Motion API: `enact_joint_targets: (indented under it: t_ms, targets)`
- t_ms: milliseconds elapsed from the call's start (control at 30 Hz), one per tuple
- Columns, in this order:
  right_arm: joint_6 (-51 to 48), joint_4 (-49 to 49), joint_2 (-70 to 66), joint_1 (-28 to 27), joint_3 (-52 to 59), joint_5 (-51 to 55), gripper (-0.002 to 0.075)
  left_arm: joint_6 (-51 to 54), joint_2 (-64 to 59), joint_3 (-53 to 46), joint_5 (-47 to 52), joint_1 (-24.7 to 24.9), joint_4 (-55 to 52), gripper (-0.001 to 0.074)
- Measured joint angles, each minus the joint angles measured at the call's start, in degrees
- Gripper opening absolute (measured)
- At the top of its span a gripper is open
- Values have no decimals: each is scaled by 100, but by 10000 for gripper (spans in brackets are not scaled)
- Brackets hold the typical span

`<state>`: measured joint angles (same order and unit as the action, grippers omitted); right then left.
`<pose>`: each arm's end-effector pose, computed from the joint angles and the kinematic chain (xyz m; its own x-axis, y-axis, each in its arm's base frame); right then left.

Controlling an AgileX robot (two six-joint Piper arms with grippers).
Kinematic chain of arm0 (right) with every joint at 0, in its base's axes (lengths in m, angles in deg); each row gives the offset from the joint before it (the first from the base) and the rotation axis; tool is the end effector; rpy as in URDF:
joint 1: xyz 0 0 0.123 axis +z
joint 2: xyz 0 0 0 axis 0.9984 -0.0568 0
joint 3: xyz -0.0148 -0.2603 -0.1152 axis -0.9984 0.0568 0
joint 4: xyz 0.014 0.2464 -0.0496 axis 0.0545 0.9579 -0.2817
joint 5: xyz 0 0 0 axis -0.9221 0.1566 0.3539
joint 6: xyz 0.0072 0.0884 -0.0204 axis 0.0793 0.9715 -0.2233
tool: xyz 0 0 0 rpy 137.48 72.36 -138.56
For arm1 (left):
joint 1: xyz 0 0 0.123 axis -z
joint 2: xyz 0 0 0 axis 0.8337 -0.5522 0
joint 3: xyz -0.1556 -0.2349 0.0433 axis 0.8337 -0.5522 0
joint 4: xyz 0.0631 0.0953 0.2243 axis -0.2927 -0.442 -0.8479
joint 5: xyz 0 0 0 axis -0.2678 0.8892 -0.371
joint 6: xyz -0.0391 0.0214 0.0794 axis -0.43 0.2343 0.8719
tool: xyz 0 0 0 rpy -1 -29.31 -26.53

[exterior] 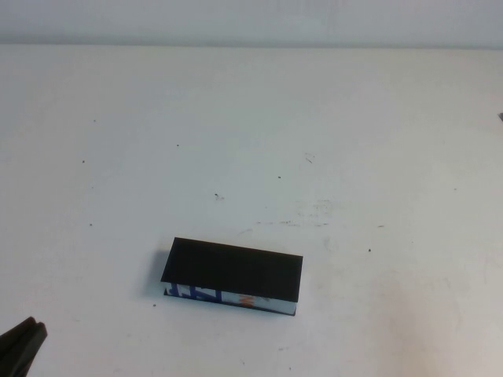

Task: Return glasses to glasses case

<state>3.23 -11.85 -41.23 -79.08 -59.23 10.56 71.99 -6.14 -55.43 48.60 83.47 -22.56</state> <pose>0.0678 0.0110 0.2291 -0.0982 0.0536 -0.9937 -0.1471 0.9868 0.0678 0.0580 -0.0324 0.1902 -0.0960 0.1023 -0.9901 0.4841 0.8739 0.0433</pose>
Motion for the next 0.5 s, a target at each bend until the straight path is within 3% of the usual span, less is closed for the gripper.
enact_joint_targets:
  t_ms: [200, 500]
  targets:
    - [0, -77, 954, -473, 729, -27, -13, 0, 0, 0, 0, 0, 0, -1]
    - [0, -139, 1009, -486, 779, 1321, -13, 0, 0, 0, 0, 0, 0, -1]
